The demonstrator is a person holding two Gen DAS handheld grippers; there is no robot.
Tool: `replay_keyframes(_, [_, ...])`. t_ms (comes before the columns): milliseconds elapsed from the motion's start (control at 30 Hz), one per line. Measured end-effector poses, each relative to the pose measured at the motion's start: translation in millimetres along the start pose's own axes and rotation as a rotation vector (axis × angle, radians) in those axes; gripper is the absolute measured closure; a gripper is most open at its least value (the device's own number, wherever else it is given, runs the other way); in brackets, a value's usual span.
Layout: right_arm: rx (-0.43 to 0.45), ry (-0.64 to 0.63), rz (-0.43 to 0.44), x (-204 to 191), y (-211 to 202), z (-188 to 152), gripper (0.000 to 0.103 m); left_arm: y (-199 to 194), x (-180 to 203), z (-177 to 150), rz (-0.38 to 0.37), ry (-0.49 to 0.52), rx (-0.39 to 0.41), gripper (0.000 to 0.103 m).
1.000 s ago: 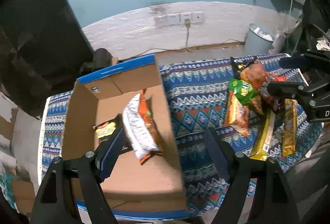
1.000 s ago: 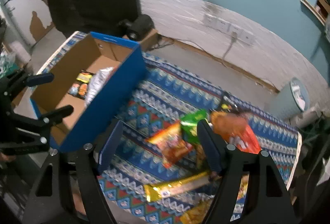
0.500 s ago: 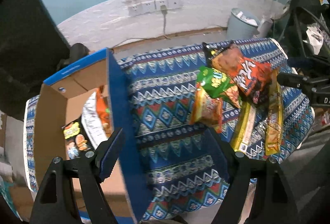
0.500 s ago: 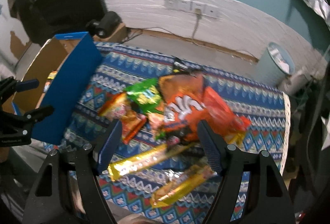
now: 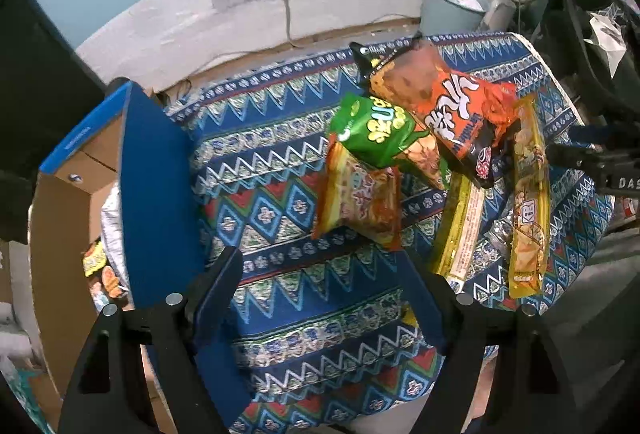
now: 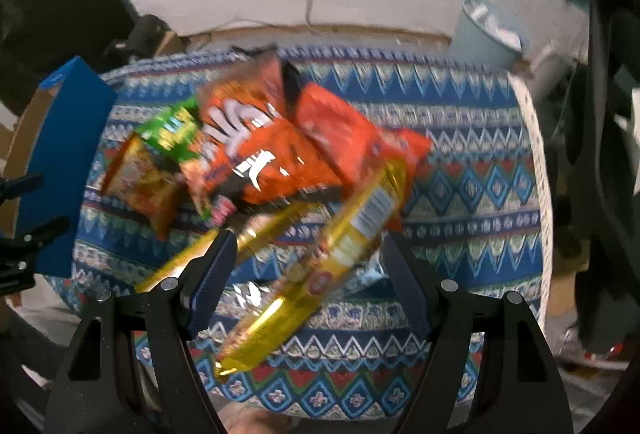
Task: Organize snacks
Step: 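Return to the pile, left grasping orange chip bag while right grasps yellow wafer stick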
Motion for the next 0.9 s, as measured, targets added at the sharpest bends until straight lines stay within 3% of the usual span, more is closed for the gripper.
replay_keyframes(233, [-0.058,0.074,0.014,16.0,25.6,-14.1,0.028,18.9,8.8,5.1,-0.027,-0.017,-0.038,0.022])
replay_keyframes(600, [-0.107,0.054,0.033,9.8,56.0,-19.6,0.029,60.8,10.0,19.5,-0.099,-0.113,-0.097,0.022])
replay_keyframes(900, [-0.111,0.031,0.036,14.0,68.4,-19.5,0.057,83.8,28.2,31.7,-0.083,-0.061,-0.106,0.022])
Point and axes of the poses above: each gripper's, at about its wrist camera, not at the fingertips, and y roughly the way its jaws point, x to its right, z to its top, the point moved 6 cm from there along y, roughly the way its jaws point, and after that the axes turned 10 degrees about z, right-handed, at the moved point
